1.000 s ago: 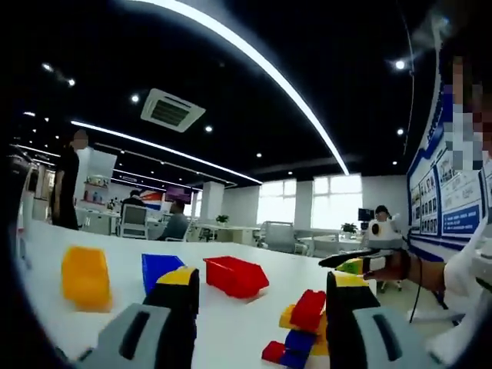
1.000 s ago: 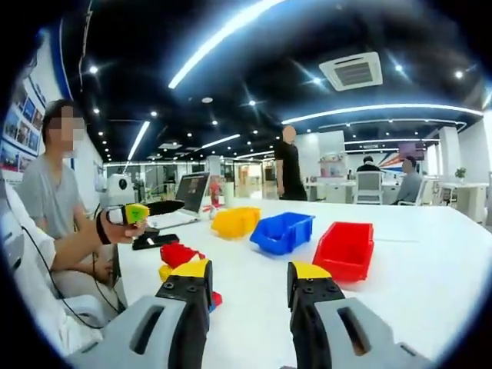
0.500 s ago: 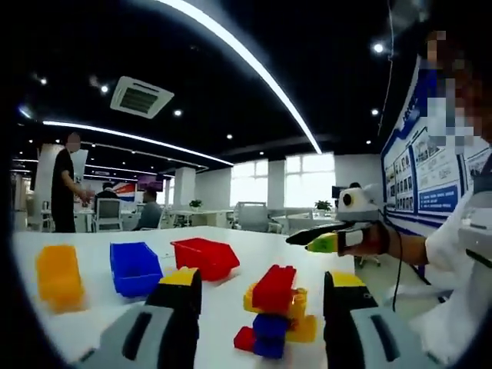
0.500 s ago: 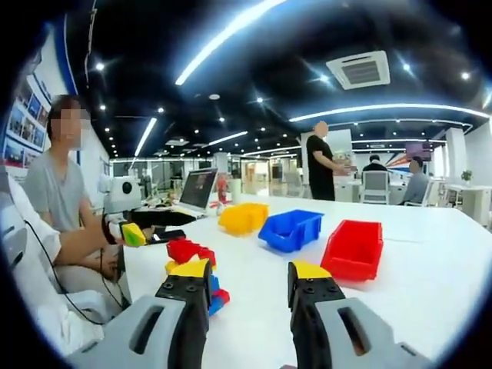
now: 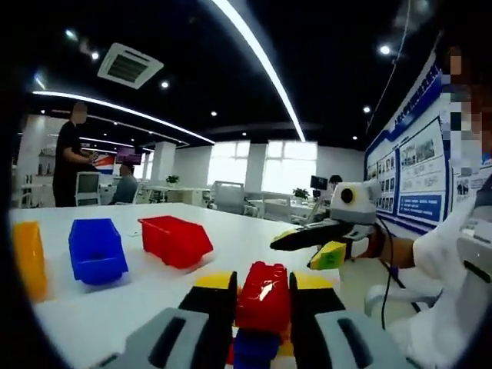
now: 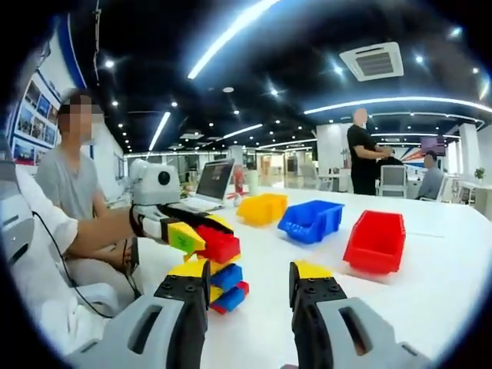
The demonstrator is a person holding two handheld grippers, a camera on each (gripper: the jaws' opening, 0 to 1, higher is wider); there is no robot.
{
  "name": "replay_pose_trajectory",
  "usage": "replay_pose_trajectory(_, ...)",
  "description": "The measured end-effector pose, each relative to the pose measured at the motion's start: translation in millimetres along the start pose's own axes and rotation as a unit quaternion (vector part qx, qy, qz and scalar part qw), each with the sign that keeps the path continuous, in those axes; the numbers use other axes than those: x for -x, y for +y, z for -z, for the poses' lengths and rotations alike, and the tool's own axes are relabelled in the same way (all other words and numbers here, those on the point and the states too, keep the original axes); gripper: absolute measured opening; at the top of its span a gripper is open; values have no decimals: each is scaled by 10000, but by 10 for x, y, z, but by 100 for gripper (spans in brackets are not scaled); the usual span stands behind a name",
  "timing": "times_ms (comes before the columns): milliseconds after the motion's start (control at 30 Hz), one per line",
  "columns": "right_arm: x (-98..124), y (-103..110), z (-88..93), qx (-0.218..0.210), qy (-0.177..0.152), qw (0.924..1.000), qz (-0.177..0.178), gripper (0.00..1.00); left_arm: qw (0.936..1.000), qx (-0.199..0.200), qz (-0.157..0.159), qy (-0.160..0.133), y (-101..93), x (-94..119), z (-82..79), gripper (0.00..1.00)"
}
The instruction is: Take apart the toy blocks one by one and place each separated block into its matching bin, sorting the blocks by their type until all the connected pieces are disassembled and separated into the correct bins
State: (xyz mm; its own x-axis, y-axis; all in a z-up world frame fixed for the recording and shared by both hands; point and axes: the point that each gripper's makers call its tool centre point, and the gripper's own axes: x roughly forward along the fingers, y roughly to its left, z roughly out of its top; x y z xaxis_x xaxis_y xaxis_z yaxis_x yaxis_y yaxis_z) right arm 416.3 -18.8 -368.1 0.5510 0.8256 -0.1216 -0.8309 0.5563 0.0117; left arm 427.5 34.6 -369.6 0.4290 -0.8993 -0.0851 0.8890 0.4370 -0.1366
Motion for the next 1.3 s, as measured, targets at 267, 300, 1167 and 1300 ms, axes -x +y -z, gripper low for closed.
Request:
replay_pose_trajectory(267,-204,298,132,12,93,9994,-334,43,9992,-63,-402,50,-39,-64,5,27)
replay_pose_trajectory(300,-231,329,146,31,100,9993,-354,43,9989,-52,-458,48,-40,-72,5,27)
replay_pose_trajectory(1167,-315,293,247,1151,435,9920,276,24,9963,541,-637,-201,-114,-71,-106,27)
replay_pose_trajectory(1300,-309,290,239,1113,387,9926,292,24,9956,529,-723,-281,-66,-25,-139,27)
